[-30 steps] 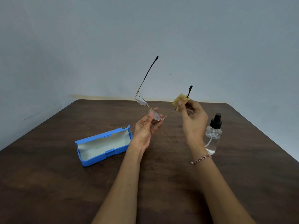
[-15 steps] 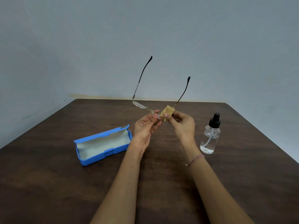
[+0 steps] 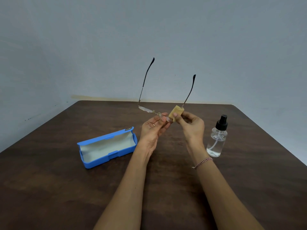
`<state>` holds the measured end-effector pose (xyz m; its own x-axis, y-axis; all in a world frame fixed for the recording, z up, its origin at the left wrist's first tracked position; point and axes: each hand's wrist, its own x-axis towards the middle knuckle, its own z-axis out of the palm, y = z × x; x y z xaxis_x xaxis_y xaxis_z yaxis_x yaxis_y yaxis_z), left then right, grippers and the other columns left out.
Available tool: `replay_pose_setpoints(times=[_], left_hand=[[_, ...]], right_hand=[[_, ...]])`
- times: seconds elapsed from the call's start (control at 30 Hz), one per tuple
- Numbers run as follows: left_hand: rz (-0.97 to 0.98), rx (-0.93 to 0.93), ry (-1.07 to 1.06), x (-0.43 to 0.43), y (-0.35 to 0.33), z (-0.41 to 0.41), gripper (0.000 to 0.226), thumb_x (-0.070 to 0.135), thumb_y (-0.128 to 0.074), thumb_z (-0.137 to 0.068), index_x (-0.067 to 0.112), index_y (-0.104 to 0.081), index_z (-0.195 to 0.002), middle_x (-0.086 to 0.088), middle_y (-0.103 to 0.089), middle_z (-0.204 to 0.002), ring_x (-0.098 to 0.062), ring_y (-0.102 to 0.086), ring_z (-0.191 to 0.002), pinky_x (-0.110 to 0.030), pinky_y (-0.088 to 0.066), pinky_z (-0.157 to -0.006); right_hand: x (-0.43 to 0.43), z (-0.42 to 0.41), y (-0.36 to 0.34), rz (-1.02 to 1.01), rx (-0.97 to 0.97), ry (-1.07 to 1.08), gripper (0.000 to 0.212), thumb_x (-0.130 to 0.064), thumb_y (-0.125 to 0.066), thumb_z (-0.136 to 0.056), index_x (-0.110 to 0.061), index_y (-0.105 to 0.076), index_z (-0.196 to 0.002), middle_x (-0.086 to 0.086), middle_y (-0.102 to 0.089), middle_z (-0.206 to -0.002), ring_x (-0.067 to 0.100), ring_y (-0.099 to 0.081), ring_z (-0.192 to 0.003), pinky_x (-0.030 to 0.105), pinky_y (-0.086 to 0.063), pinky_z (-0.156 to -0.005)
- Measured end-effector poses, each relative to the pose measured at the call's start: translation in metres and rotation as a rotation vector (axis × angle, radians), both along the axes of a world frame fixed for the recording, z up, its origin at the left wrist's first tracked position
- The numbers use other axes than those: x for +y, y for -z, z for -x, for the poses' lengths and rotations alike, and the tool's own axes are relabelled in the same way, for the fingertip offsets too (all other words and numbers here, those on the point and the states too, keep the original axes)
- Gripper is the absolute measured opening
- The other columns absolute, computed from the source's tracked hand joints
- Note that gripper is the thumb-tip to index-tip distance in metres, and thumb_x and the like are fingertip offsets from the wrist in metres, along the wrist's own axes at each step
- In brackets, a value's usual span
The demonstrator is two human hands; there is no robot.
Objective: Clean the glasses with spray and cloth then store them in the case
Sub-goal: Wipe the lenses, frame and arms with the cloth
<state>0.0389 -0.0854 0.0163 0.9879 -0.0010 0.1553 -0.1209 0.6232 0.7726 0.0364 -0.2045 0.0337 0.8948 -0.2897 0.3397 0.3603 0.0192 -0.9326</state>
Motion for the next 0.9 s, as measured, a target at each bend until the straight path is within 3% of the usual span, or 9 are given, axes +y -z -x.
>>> replay_pose_setpoints(times=[0.1, 0.3, 0.43, 0.5, 0.6, 0.7, 0.8, 0.9], left_hand=[[-0.037, -0.016, 0.032, -0.003, 0.000, 0.002, 0.019, 0.003, -0.065, -0.078, 0.003, -0.066, -0.097, -0.010, -0.071, -0.098, -0.016, -0.070, -0.085, -0.022, -0.057, -0.072], [-0.076, -0.023, -0.034, -0.002, 0.003, -0.001, 0.023, 0.000, -0.070, -0.071, 0.004, -0.065, -0.093, -0.013, -0.067, -0.107, -0.022, -0.066, -0.095, -0.024, -0.057, -0.076], [-0.145, -0.064, -0.045, -0.003, 0.004, 0.000, 0.021, 0.001, -0.071, -0.070, 0.006, -0.066, -0.090, -0.003, -0.070, -0.105, -0.018, -0.066, -0.098, -0.024, -0.056, -0.081], [-0.164, -0.088, -0.038, -0.004, 0.005, 0.000, 0.031, 0.000, -0.071, -0.071, 0.005, -0.067, -0.101, -0.002, -0.071, -0.105, -0.014, -0.067, -0.097, -0.024, -0.055, -0.082], [-0.189, -0.100, -0.035, -0.004, 0.005, 0.001, 0.042, -0.010, -0.066, -0.076, -0.001, -0.060, -0.116, 0.003, -0.074, -0.092, -0.009, -0.069, -0.091, -0.023, -0.055, -0.083], [-0.216, -0.120, -0.029, -0.003, 0.005, 0.002, 0.047, -0.012, -0.064, -0.076, -0.001, -0.057, -0.121, 0.011, -0.074, -0.091, -0.006, -0.068, -0.091, -0.024, -0.054, -0.085], [-0.244, -0.135, -0.034, -0.002, 0.004, 0.003, 0.047, -0.013, -0.066, -0.073, 0.005, -0.060, -0.116, 0.009, -0.074, -0.093, -0.009, -0.068, -0.093, -0.025, -0.055, -0.084], [-0.295, -0.156, -0.036, -0.003, 0.006, 0.003, 0.048, -0.012, -0.070, -0.069, 0.013, -0.064, -0.109, 0.001, -0.074, -0.097, -0.014, -0.067, -0.101, -0.027, -0.054, -0.085]], right_hand=[[-0.003, 0.000, -0.003, -0.081, -0.050, 0.074, 0.012, -0.020, -0.077, -0.075, -0.023, -0.067, -0.082, -0.006, -0.069, -0.076, 0.001, -0.062, -0.070, 0.013, -0.050, -0.068], [0.000, -0.007, 0.009, 0.022, 0.109, 0.021, 0.030, -0.033, -0.080, -0.070, -0.013, -0.073, -0.091, 0.002, -0.073, -0.084, 0.017, -0.068, -0.087, 0.037, -0.055, -0.085], [-0.001, -0.004, 0.004, 0.067, 0.056, 0.165, 0.022, -0.030, -0.077, -0.075, -0.014, -0.072, -0.089, -0.005, -0.070, -0.077, 0.008, -0.066, -0.078, 0.021, -0.053, -0.073], [-0.003, -0.001, -0.002, -0.028, 0.008, 0.220, 0.018, -0.028, -0.076, -0.077, -0.017, -0.071, -0.089, -0.004, -0.069, -0.076, 0.007, -0.065, -0.075, 0.017, -0.050, -0.070], [-0.006, -0.002, -0.004, -0.148, -0.020, 0.214, 0.016, -0.027, -0.076, -0.076, -0.018, -0.070, -0.089, 0.000, -0.071, -0.081, 0.013, -0.067, -0.081, 0.023, -0.053, -0.075], [0.001, -0.004, 0.005, -0.081, 0.047, 0.129, 0.013, -0.026, -0.076, -0.076, -0.017, -0.071, -0.085, -0.001, -0.071, -0.080, 0.017, -0.068, -0.084, 0.026, -0.053, -0.077], [0.007, -0.002, 0.011, -0.137, 0.100, 0.021, 0.020, -0.025, -0.077, -0.075, -0.012, -0.073, -0.089, 0.003, -0.073, -0.086, 0.020, -0.068, -0.090, 0.036, -0.053, -0.088], [0.001, -0.001, 0.005, -0.250, 0.096, 0.030, 0.012, -0.020, -0.077, -0.075, -0.016, -0.071, -0.085, 0.004, -0.073, -0.087, 0.019, -0.068, -0.092, 0.035, -0.052, -0.091]])
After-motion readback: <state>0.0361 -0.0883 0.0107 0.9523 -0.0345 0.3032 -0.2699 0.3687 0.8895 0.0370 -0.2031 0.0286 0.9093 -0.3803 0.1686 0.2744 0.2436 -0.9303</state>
